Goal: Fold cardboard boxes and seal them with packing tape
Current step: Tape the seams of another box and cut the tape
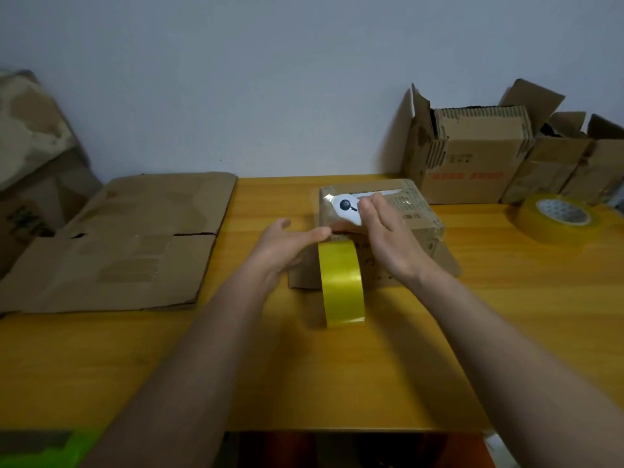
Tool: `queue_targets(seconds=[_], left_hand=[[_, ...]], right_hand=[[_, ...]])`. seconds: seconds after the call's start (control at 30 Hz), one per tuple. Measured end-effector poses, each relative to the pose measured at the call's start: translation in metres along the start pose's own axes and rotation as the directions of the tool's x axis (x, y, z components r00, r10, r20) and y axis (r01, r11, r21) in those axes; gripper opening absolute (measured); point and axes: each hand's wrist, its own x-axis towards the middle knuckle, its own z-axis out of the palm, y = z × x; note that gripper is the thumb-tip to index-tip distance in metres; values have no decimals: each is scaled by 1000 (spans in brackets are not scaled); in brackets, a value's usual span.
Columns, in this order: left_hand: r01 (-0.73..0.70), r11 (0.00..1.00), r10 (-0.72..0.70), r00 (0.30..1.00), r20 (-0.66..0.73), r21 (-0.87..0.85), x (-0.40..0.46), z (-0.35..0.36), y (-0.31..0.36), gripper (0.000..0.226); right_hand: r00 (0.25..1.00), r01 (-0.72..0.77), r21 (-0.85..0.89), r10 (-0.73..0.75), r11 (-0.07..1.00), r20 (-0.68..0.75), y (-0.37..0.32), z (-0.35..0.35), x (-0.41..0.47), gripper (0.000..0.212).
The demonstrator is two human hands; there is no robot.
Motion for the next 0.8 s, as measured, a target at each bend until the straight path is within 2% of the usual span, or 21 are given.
queue_targets(seconds=[0.07,0.1,0.13,0.23,0.37,0.43,0.5,0.53,0.6,0.7,0.73,0.8], left_hand=[[19,990,-7,996,93,-137,-20,1,-16,108],[1,989,21,989,148,-151,-29,6,-22,101],[-23,991,46,983,177,-128,-37,11,-27,99],[-57,998,60,984,166,-23,-43,17,-30,114],[-60,988,27,974,226,142,-40,5,-13,101],[-67,964,-4,964,266,258,-40,4,-3,81],[-60,915,-66,953,295,399,-42,3,-1,43],[-45,899,-107,942,319,436,-42,2,-5,40],[16,903,-184,918,352,430,-44,-1,-16,53],[21,926,-171,914,367,378,-43,-2,-21,35],[32,933,-159,931,329,359,-42,-1,-21,34],[42,971,-92,974,205,236,-41,4,-24,53]], right_hand=[[1000,3,-25,-3,1000,5,4,3,1,29],[1000,11,-37,-11,999,-3,5,4,1,29],[1000,18,-45,-19,999,-12,7,6,1,29],[999,21,-66,-23,998,-30,7,9,1,29],[1000,7,-106,-9,994,-17,3,11,2,29],[1000,-6,-121,4,993,-15,3,12,2,28],[1000,-8,-121,6,993,-19,3,11,2,29],[1000,-8,-118,7,993,-16,3,11,2,29],[1000,-12,-117,11,993,-6,3,11,3,29],[1000,-28,-94,28,995,-8,2,11,3,29],[1000,-28,-88,27,996,-12,2,11,4,29],[1000,-16,-81,15,997,-20,1,11,4,29]])
